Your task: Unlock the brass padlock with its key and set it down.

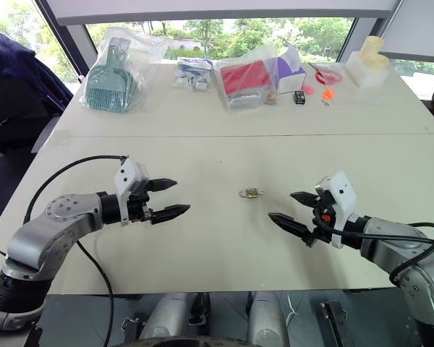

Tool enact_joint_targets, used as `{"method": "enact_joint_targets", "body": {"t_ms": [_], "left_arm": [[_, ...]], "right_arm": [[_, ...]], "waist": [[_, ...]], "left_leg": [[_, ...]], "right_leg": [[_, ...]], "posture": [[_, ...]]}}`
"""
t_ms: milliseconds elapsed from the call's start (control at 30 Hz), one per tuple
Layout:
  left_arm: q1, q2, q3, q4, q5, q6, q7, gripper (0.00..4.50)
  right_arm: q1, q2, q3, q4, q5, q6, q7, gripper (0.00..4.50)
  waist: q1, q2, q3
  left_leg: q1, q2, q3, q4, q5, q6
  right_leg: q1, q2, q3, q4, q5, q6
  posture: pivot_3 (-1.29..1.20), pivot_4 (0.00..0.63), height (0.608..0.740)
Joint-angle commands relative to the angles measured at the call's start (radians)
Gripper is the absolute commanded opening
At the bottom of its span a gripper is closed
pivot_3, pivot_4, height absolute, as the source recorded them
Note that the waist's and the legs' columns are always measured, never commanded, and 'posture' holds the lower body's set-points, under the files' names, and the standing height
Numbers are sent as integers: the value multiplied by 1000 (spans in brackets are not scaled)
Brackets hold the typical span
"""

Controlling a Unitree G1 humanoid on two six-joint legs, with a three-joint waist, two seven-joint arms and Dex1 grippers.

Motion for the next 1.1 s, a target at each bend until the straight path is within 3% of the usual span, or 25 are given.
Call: {"method": "enact_joint_targets", "body": {"t_ms": [33,733,833,967,1100], "left_arm": [[3,5,16,-21,-23,-11,-8,4155],[-41,2,-19,37,23,-27,15,4155],[-126,21,-54,108,43,-51,-41,4155],[-326,69,-227,325,201,-196,-203,4155],[-561,-45,-366,613,297,-279,-318,4155]], "right_arm": [[-7,3,-5,-33,0,-14,-4,4466],[-73,17,54,-9,-3,17,-54,4466],[-74,10,35,-24,12,43,-70,4466],[-16,-16,-57,-63,66,91,-67,4466],[19,-12,-75,-85,51,90,-82,4466]], "waist": [[0,0,0],[0,0,0],[6,0,0],[29,0,0],[30,-1,0]], "left_leg": [[0,0,0,0,0,0],[0,0,0,0,0,0],[0,0,0,0,0,0],[0,0,1,0,0,0],[-1,0,1,0,0,0]], "right_leg": [[0,0,0,0,0,0],[0,0,0,0,0,0],[0,0,0,0,0,0],[0,0,0,0,0,0],[0,0,0,-1,0,0]], "posture": [[0,150,735],[0,150,735],[0,150,735],[0,150,735],[0,150,735]]}}
